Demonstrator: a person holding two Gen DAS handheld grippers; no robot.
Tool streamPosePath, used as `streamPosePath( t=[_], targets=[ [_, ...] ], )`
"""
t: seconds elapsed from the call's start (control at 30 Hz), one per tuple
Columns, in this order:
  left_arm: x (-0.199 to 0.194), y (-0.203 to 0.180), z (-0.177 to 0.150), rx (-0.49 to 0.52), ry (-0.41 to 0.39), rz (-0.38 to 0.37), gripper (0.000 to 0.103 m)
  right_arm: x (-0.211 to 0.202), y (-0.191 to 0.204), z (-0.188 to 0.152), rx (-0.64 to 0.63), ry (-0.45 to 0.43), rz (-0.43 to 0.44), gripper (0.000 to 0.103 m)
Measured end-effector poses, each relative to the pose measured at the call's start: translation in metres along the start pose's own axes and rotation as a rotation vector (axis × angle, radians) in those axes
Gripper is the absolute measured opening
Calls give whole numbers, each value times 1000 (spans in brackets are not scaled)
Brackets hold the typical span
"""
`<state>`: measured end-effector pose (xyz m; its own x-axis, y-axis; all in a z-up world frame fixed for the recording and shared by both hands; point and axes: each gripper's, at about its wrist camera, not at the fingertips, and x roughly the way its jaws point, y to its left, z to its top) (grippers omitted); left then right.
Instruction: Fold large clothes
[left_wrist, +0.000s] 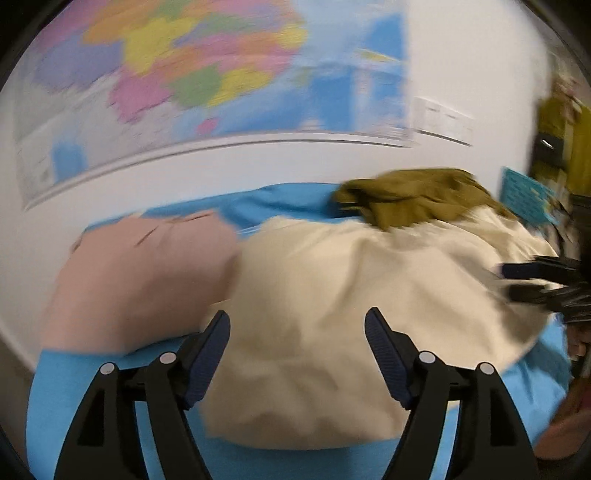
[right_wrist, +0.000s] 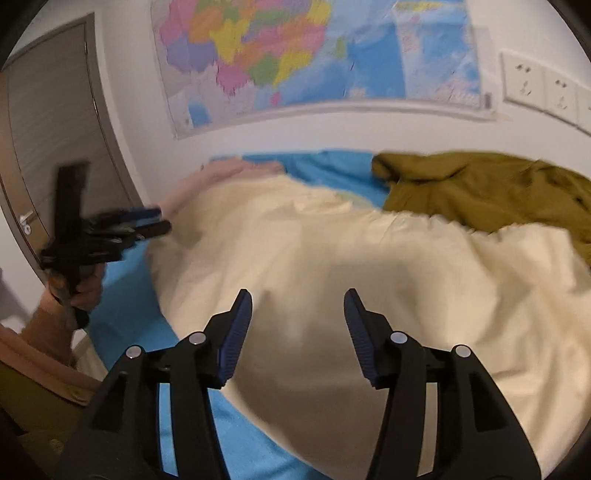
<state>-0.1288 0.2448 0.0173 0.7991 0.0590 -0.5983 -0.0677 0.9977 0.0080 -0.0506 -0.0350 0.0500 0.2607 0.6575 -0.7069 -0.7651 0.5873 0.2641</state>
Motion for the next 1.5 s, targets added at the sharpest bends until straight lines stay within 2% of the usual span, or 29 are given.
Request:
streamPosePath(
  t=[0.1,0.17,0.2,0.27,0.37,0.43,0.53,0.63,0.67,0.7,0.8,0.83,1.03,1.17,1.23,1.33,1.43,1.5],
  targets=[
    [23,-17,-4,56,76,-49,73,16,-6,-14,10,38,-15,51],
    [52,-10,-12,17,186,-30,69,14,-12,-15,55,36,1,48],
    [57,-5,-14,-9,204,-46,69,11,-13,-15,56,35,-11,47],
    [55,-3,-14,-25,190,-54,68,1,-10,-13,47,21,-31,49],
    [45,-7,-7,-26,162,-50,71,-23,-24,-9,76,-49,-85,51],
    [41,-16,0,-9,139,-89,74,-38,-42,-8,119,-89,-119,52],
    [43,-26,2,22,143,-87,76,-52,-82,-15,208,-97,-223,52],
    [63,-13,3,-12,198,-45,75,-53,-129,-32,303,-60,-324,41],
    [64,-7,3,-33,200,-53,74,-54,-136,-36,319,-57,-334,35],
    [62,-5,2,-43,197,-54,74,-55,-142,-41,337,-53,-329,33],
    [55,-7,4,-32,184,-7,74,-61,-133,-42,342,-80,-329,44],
    [52,-9,5,-29,175,-8,74,-66,-127,-42,331,-104,-316,52],
    [49,-19,21,-14,129,-39,76,-80,-101,-30,253,-150,-274,53],
    [64,-23,39,10,130,-5,76,-67,-107,-9,232,-152,-320,53],
    [81,-20,52,20,160,18,76,-59,-118,-2,244,-139,-332,54],
    [110,-4,59,14,228,64,76,-46,-148,-2,270,-86,-425,51],
    [137,20,53,-59,309,17,75,-43,-180,-12,308,-59,-520,45],
    [142,29,50,-83,318,5,75,-50,-196,-22,395,-75,-443,44]
  ],
)
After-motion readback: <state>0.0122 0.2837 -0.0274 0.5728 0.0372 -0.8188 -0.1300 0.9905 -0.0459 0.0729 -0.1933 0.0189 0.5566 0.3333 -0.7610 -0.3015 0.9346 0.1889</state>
